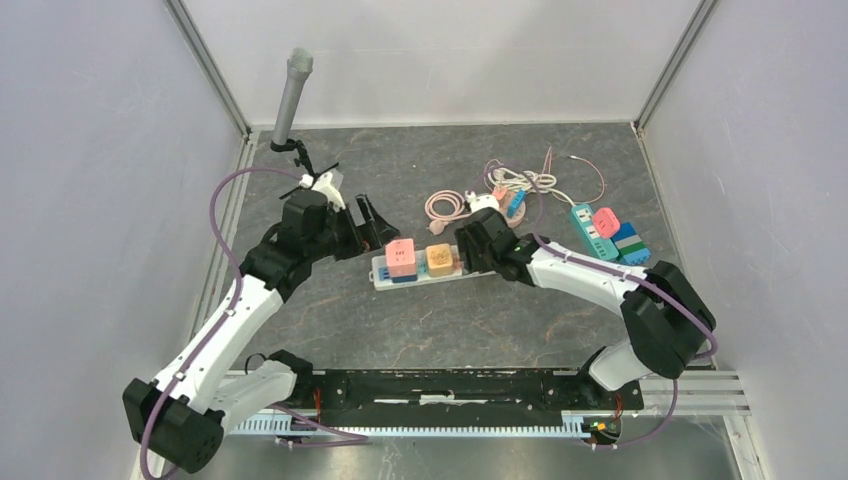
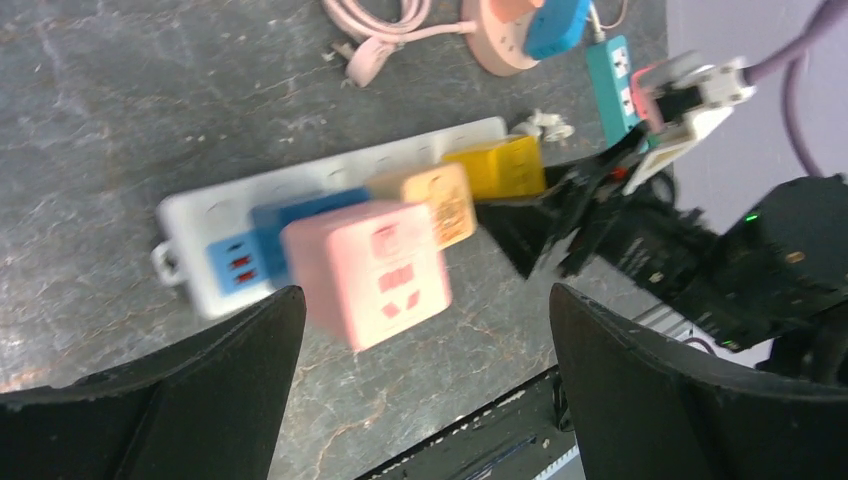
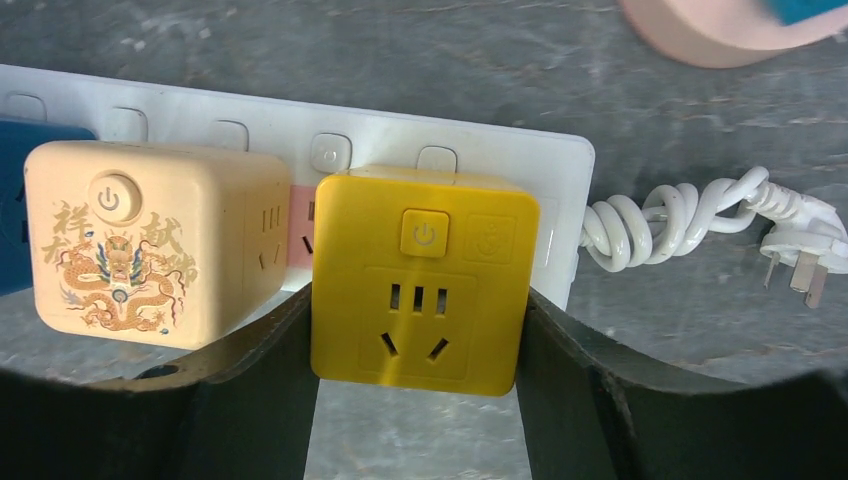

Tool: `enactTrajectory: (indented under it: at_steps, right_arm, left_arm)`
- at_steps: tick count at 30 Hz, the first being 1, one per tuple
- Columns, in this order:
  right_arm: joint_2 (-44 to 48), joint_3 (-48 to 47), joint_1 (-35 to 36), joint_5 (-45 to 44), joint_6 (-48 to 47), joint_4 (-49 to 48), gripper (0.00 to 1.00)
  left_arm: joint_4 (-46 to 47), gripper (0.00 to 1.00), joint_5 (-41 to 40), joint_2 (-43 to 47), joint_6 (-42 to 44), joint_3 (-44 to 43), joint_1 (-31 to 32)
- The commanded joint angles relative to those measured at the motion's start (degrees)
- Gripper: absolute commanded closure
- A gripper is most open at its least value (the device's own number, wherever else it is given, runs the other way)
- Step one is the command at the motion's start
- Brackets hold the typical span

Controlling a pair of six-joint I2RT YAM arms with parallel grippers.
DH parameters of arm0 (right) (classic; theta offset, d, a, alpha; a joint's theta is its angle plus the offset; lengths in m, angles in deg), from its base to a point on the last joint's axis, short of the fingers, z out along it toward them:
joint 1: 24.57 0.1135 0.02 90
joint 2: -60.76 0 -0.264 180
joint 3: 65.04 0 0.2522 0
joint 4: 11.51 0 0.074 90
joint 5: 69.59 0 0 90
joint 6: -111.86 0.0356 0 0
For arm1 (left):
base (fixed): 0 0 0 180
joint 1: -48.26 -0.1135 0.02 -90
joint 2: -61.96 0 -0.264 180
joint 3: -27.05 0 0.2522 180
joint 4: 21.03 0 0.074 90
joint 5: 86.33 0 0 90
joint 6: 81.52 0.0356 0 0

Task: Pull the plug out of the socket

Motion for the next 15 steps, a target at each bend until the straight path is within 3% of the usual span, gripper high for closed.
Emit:
enactTrajectory:
  at_steps: [1, 8, 15]
  right_arm:
    - [-2.71, -4.63, 5.32, -0.54, 7.76, 1.74, 0.37]
    - [-3.89, -8.64, 6.76, -4.6, 8.76, 4.24, 0.13]
    - [-1.67, -9.39, 6.77, -4.4, 5.58, 2.09, 0.15]
  left_arm:
    - [1.8, 0.04, -6.92, -0.9, -0.43, -5.77, 5.14]
    - [1.09, 0.2, -9.5, -4.49, -1.02, -8.45, 10.41]
    - [-0.93, 0.26, -8.77, -15.32, -0.87, -15.92, 13.83]
